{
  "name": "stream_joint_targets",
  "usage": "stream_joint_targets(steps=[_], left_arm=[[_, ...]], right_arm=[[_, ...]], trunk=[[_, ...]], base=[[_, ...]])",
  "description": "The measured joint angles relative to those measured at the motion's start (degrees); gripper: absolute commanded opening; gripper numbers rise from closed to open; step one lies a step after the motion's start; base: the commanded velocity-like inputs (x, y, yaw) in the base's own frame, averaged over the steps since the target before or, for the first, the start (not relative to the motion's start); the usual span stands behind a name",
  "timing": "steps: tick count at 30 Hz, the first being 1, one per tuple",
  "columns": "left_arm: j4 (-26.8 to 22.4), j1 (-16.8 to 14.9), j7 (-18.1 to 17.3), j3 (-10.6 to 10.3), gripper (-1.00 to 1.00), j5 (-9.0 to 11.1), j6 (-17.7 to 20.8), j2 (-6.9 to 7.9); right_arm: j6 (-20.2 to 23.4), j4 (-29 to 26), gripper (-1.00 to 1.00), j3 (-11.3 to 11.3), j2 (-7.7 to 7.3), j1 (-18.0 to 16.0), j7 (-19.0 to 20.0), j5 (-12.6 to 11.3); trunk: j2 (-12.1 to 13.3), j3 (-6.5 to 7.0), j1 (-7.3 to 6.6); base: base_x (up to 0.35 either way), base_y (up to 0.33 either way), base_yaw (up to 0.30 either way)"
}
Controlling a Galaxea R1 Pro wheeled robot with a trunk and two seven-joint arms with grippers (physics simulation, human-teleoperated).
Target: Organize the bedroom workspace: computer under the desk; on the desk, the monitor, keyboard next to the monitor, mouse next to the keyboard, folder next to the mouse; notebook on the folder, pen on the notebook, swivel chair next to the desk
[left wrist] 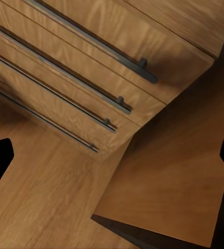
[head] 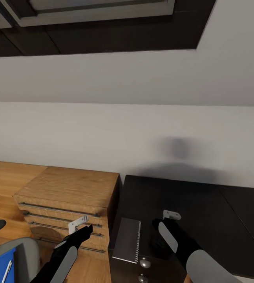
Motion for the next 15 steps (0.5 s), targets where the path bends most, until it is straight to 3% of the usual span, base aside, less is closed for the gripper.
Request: stream_joint_targets(steps=[15], left_arm=[[0.0, 0.0, 0.0, 0.0, 1.00, 0.0, 0.0, 0.02]], right_arm=[[0.4, 0.2, 1.00, -0.1, -0.02, 0.0, -0.1, -0.2]], trunk=[[-6.0, -2.70, 3.30]], base=[[0.000, 0.000, 0.000]])
